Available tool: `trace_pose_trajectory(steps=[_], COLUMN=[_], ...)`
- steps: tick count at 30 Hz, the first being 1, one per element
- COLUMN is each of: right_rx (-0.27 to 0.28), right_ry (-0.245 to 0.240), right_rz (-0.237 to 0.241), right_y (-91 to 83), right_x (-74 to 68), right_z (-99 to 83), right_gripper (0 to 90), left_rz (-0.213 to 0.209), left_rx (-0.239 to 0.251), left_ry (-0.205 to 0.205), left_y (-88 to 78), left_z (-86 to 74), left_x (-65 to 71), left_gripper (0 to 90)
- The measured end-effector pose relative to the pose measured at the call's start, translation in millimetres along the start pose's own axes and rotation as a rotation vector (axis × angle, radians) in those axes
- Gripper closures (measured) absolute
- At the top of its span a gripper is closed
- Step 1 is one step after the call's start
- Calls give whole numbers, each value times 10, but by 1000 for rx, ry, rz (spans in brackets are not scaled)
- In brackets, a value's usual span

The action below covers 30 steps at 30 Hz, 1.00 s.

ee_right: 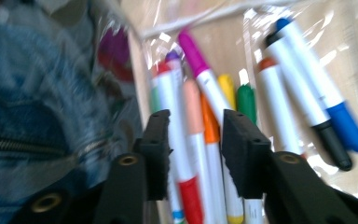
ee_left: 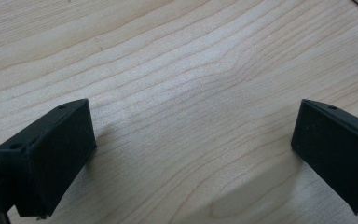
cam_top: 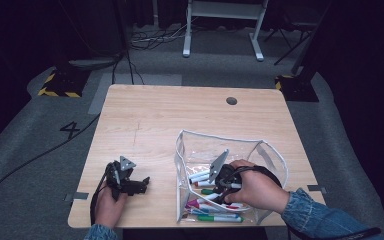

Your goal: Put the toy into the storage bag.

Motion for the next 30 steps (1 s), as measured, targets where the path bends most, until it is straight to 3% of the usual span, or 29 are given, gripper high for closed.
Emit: trace_pose_trajectory(steps=[7,16,23,30], right_rx=[122,339,434,493], right_ry=[36,134,188,263], right_rz=[-67,-188,-273,-376], right_y=[-166,-539,-897,-1283], right_x=[100,248,339,459], right_z=[80,188,165,-79], right_gripper=[514,383,370,370], left_rz=[0,0,0,2], left_rx=[0,0,0,3], left_ry=[0,0,0,-1], left_y=[0,0,0,9], left_z=[0,0,0,7], left_x=[0,0,0,-2], left_gripper=[0,0,0,0])
Point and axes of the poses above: each handheld gripper's, and its own axes: y roughly forward along the jaws, z roughly out of its top, x roughly to its right, the point moved 6 cm from there along y, roughly forward along the jaws, and after that the axes turned 9 degrees about x, right-handed, at the moved point
